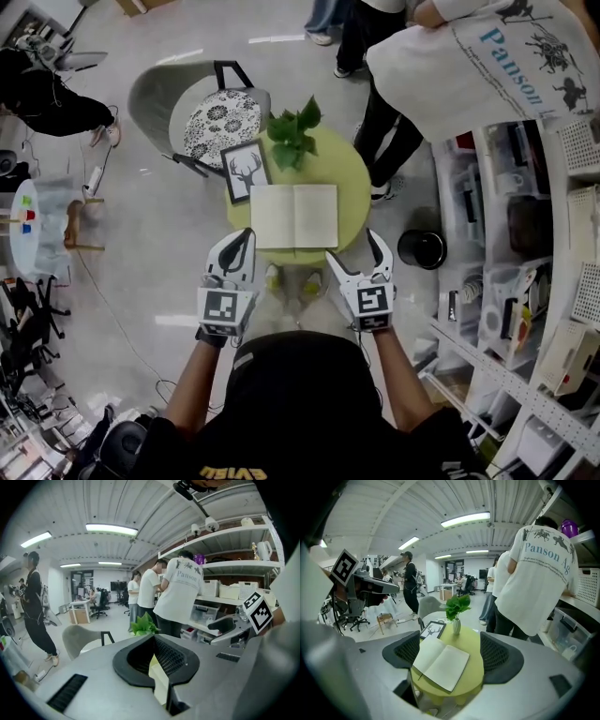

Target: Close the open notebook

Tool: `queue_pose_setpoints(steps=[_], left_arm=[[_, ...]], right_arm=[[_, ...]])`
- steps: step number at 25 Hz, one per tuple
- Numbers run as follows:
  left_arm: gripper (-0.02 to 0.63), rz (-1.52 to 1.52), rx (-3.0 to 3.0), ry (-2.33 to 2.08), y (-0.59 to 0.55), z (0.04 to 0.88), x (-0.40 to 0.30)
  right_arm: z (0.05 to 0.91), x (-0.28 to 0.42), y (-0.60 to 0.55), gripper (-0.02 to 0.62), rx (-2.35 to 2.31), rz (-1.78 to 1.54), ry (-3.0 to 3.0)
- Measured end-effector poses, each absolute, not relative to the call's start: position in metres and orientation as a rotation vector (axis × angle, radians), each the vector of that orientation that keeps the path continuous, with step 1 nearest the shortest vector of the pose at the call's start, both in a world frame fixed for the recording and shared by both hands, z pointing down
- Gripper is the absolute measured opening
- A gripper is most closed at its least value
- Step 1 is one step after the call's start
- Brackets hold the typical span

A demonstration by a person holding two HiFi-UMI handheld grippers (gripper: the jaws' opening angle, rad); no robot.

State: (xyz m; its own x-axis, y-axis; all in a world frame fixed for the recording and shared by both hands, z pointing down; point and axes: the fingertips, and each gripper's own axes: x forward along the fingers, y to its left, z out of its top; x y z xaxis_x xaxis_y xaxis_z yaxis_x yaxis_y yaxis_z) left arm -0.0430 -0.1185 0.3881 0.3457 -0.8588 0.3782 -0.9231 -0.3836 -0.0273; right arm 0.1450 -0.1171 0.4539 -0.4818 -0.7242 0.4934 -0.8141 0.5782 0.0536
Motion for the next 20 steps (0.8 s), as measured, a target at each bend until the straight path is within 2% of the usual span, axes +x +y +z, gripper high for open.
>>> queue_pose_setpoints(steps=[11,20], left_arm=[[0.018,0.526,2.387,-1.489,-0.129,0.483,-0.079],[0.018,0.579,2.401,-1.363,-0.136,0.556,-0.066]], right_arm=[[0.522,0.089,-0.103,0.389,1.235,0.415,-2.267],[0.604,0.07,-0.085,0.374,1.26,0.569,-2.226]])
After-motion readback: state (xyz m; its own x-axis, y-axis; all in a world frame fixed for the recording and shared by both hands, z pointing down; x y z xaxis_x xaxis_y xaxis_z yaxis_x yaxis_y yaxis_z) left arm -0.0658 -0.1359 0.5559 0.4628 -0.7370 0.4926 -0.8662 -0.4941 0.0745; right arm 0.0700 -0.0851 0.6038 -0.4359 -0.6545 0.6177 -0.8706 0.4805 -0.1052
